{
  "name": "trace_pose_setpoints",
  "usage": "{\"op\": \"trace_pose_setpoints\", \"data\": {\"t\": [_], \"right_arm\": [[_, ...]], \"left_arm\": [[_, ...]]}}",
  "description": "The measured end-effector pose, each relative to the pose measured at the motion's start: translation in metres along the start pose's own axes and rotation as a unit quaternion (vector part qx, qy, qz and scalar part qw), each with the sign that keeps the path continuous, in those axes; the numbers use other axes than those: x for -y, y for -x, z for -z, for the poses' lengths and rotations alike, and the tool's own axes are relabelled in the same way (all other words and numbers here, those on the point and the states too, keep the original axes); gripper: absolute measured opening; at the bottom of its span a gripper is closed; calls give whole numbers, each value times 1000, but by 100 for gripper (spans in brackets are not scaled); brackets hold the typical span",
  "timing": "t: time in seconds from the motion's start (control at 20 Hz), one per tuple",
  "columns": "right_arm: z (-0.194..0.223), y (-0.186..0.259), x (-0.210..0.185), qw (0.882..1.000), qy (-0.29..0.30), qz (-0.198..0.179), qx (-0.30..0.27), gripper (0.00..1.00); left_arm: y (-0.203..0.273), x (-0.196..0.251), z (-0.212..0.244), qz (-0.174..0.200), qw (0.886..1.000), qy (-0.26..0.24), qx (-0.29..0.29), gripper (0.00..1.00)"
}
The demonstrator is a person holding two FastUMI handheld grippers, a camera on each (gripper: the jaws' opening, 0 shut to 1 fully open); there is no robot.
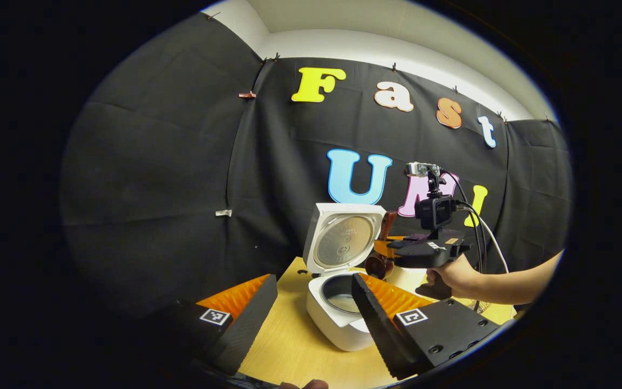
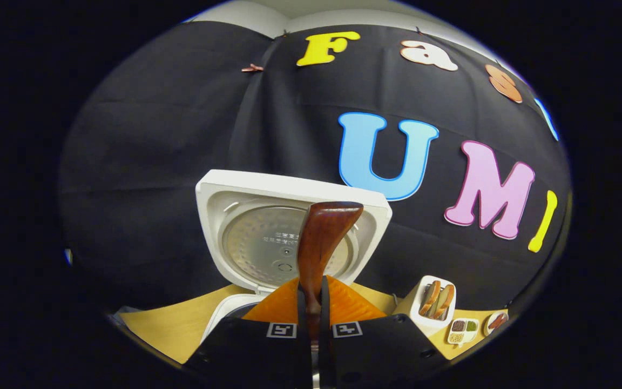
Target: Close the left gripper, press the button to open the rice cooker; take a wooden spoon from the chopstick holder with the right hand, scoop a spoonful of rice and pour it into the rice cooker, then put the wooden spoon back into the chopstick holder.
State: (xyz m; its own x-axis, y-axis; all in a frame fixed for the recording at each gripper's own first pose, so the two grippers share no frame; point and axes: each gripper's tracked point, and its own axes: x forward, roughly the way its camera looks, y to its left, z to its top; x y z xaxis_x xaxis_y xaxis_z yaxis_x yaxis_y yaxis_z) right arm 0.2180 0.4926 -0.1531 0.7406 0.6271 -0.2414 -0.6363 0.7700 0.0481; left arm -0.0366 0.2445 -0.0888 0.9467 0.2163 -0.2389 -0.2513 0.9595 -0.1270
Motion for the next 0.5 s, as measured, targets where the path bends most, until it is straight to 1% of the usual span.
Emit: {"op": "trace_pose_setpoints", "data": {"t": [0.15, 0.25, 0.4, 0.5], "right_arm": [[1, 3, -7, 998, 59, -15, 4, 9], [2, 5, -13, 996, 84, -22, 6, 10], [5, 7, -17, 995, 94, -29, 4, 10], [6, 7, -14, 996, 83, -28, 1, 10]], "left_arm": [[-1, 2, -2, 1, 1000, 3, 0, 96], [-1, 2, -3, 1, 1000, 5, 0, 96], [1, 2, 0, 3, 1000, 4, -1, 96], [1, 2, -1, 1, 1000, 4, 0, 96]]}}
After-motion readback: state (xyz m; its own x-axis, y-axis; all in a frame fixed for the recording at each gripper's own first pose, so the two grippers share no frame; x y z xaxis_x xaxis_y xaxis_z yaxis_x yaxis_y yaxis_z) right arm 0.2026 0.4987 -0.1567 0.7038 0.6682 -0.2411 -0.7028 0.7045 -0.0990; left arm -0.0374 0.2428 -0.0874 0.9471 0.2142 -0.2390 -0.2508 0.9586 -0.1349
